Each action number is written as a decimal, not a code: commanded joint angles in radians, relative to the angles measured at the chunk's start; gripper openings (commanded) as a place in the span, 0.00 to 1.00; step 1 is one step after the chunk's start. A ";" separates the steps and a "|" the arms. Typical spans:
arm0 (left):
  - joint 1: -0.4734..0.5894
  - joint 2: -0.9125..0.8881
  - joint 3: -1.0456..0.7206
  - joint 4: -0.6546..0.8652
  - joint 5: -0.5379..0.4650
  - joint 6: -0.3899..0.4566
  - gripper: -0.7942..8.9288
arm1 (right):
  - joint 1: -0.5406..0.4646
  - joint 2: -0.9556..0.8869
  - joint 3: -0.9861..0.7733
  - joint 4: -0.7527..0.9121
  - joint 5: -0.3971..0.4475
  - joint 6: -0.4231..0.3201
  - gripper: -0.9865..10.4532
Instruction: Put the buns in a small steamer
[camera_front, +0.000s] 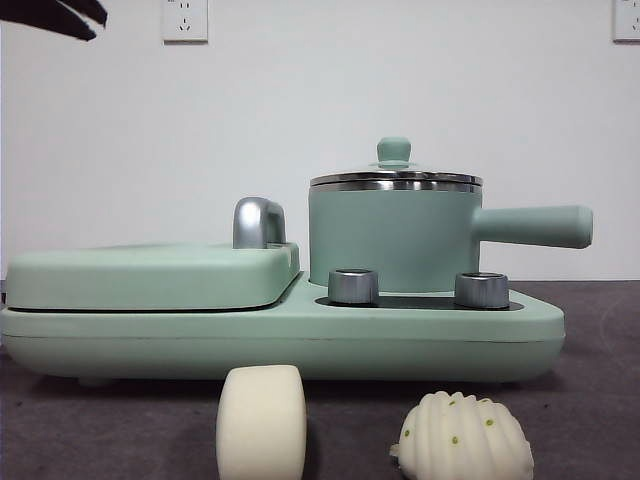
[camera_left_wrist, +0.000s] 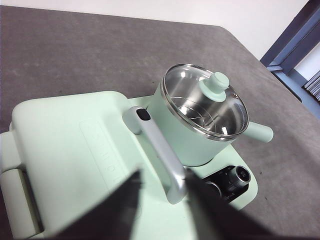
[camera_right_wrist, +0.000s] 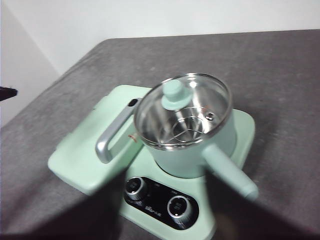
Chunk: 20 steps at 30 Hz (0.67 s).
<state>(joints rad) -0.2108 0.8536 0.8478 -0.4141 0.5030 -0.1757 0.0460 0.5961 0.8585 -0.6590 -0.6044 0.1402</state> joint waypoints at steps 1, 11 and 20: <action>-0.003 0.011 0.018 0.020 0.007 0.011 0.49 | 0.004 0.004 0.018 -0.001 0.004 -0.006 0.55; -0.004 0.015 0.018 0.045 0.007 -0.019 0.53 | 0.004 0.003 0.018 0.000 0.002 -0.005 0.55; -0.041 0.159 0.100 0.020 0.007 -0.020 0.53 | 0.004 0.003 0.018 0.008 0.002 -0.002 0.55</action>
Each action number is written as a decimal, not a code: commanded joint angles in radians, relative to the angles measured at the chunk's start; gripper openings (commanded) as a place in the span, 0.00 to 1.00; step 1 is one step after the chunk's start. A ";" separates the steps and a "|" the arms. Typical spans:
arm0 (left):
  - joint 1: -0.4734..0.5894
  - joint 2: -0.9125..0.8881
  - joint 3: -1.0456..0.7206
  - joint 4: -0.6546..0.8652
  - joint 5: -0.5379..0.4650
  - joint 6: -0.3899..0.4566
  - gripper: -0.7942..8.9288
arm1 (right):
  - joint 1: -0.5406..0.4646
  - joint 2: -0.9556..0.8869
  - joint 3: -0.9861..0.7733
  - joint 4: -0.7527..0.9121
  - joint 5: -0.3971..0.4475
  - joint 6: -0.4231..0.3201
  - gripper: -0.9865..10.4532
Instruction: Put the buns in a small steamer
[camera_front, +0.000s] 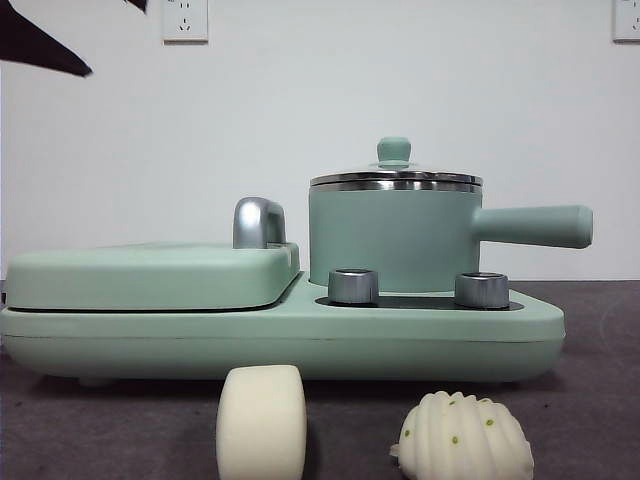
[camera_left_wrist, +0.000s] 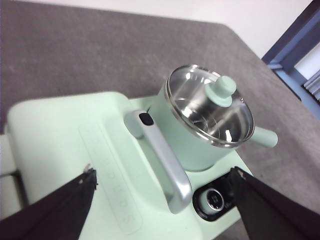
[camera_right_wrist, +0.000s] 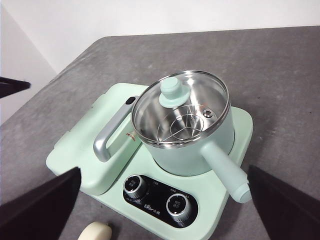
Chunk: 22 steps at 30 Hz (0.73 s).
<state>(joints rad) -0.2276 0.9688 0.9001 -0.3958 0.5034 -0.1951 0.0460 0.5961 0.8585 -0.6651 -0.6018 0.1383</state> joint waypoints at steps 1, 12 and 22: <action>-0.038 0.068 0.066 -0.002 0.007 -0.001 0.53 | 0.004 0.003 0.018 0.015 -0.001 0.000 0.55; -0.198 0.463 0.465 -0.109 -0.002 0.062 0.53 | 0.004 0.004 0.018 0.021 -0.001 0.000 0.55; -0.326 0.767 0.814 -0.189 -0.035 0.130 0.53 | 0.005 0.003 0.018 0.021 -0.001 0.000 0.55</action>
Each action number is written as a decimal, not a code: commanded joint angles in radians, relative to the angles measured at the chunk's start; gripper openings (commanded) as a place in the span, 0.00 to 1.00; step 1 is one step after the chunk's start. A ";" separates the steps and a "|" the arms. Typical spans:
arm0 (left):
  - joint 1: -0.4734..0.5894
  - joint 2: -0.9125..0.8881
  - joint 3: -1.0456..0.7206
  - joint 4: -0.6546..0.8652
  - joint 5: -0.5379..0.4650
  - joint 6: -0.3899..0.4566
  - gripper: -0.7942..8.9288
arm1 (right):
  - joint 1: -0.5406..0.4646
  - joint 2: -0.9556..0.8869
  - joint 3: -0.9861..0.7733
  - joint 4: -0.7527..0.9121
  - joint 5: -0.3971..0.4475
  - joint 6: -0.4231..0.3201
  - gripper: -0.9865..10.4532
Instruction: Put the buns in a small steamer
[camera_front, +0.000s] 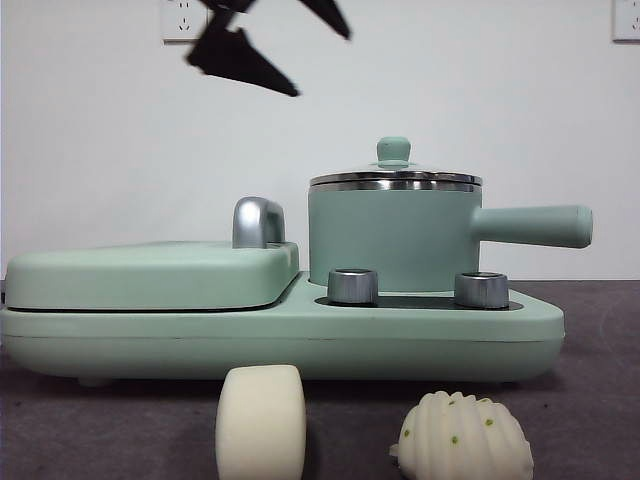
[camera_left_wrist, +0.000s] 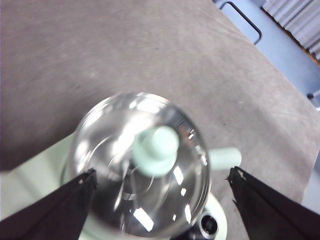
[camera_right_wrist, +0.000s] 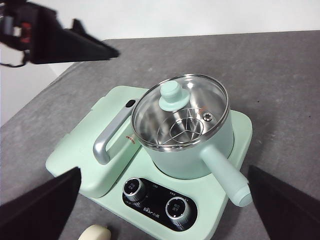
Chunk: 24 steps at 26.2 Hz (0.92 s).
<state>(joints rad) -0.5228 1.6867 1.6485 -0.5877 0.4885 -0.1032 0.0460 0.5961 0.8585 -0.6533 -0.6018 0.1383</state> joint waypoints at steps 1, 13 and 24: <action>-0.043 0.069 0.086 0.004 -0.042 0.046 0.53 | 0.004 0.003 0.018 0.009 -0.001 0.000 0.55; -0.196 0.210 0.161 0.008 -0.291 0.171 0.53 | 0.005 0.003 0.018 0.009 -0.001 0.000 0.55; -0.204 0.261 0.161 0.011 -0.350 0.174 0.40 | 0.005 0.003 0.018 0.001 -0.001 0.004 0.55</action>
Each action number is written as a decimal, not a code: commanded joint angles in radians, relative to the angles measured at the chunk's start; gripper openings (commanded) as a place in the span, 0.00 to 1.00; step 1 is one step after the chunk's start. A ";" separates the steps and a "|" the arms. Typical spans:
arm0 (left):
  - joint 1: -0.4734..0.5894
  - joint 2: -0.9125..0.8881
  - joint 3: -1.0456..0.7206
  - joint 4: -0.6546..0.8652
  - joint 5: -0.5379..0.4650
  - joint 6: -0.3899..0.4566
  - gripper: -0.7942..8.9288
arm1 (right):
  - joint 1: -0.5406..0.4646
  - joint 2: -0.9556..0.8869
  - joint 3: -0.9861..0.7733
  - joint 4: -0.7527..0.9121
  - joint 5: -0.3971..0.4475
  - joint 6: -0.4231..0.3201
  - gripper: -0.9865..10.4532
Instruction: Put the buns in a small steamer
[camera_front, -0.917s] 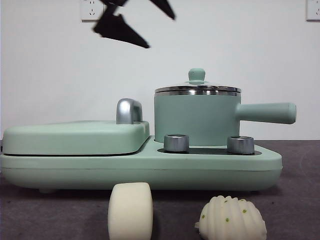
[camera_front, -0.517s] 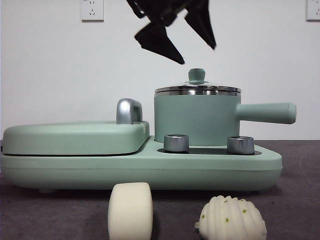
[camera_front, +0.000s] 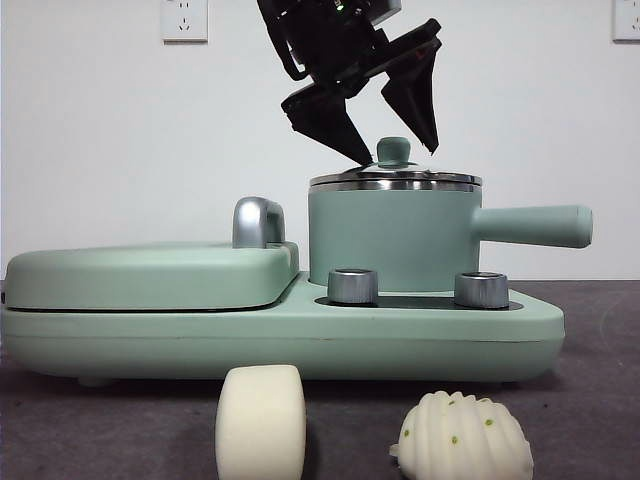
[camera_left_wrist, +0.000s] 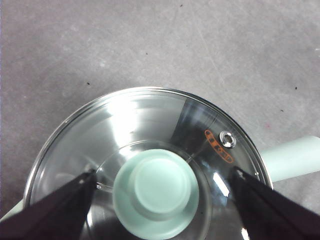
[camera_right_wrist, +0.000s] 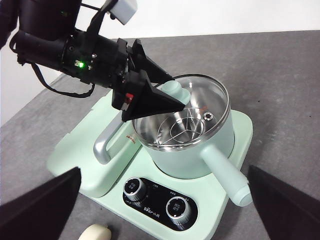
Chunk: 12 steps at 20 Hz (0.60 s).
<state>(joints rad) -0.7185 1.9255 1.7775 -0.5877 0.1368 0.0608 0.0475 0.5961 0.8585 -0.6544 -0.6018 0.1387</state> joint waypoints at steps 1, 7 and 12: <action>-0.008 0.023 0.032 0.010 0.002 0.010 0.35 | 0.004 0.003 0.018 0.002 -0.001 0.003 0.55; -0.008 0.026 0.032 0.003 0.002 0.034 0.23 | 0.004 0.003 0.018 0.002 -0.001 0.003 0.55; -0.008 0.026 0.032 0.005 0.002 0.045 0.13 | 0.004 0.003 0.018 0.002 -0.001 0.004 0.55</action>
<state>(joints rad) -0.7174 1.9255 1.7782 -0.5884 0.1329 0.0929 0.0479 0.5961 0.8585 -0.6552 -0.6018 0.1387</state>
